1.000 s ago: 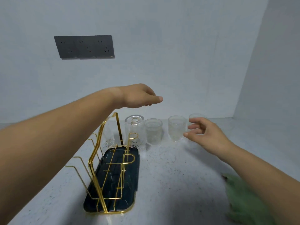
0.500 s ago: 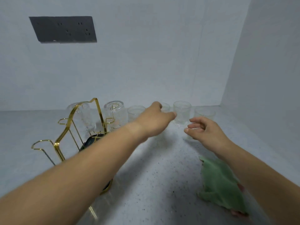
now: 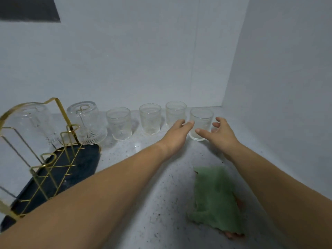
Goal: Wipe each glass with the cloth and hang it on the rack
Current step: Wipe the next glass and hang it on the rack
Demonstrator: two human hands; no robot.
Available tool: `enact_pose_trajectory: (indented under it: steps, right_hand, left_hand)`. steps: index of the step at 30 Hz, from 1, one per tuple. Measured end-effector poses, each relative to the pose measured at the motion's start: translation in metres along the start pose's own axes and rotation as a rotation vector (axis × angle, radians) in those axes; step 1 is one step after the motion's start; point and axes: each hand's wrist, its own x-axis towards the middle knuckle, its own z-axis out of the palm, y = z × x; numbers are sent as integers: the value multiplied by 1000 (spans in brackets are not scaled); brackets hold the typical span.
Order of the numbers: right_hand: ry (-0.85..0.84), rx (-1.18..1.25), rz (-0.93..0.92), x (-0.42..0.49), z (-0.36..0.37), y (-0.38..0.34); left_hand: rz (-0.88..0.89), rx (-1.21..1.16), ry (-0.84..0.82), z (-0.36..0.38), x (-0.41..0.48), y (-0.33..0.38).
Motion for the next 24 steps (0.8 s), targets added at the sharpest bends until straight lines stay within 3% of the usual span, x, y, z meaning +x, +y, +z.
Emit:
enact_pose_trajectory:
  steps: [5,12,17,20,24]
  right_hand:
    - [-25,120,-67,15,9,7]
    - [35,157,-132,10,10,7]
    - [34,191,-192,-23,-3,-18]
    - [-53,214,-197,-56,-10,-35]
    - [-291,299,-200,-108,-7,-50]
  left_hand:
    - [34,-62,-48,18,40,-15]
    - [84,-117,-16,23,30,-12]
    - [193,-134,102,12,11,-13]
    - [253,-158,154,-7,-13,-16]
    - [236,-295,-86,-35,-54,-33]
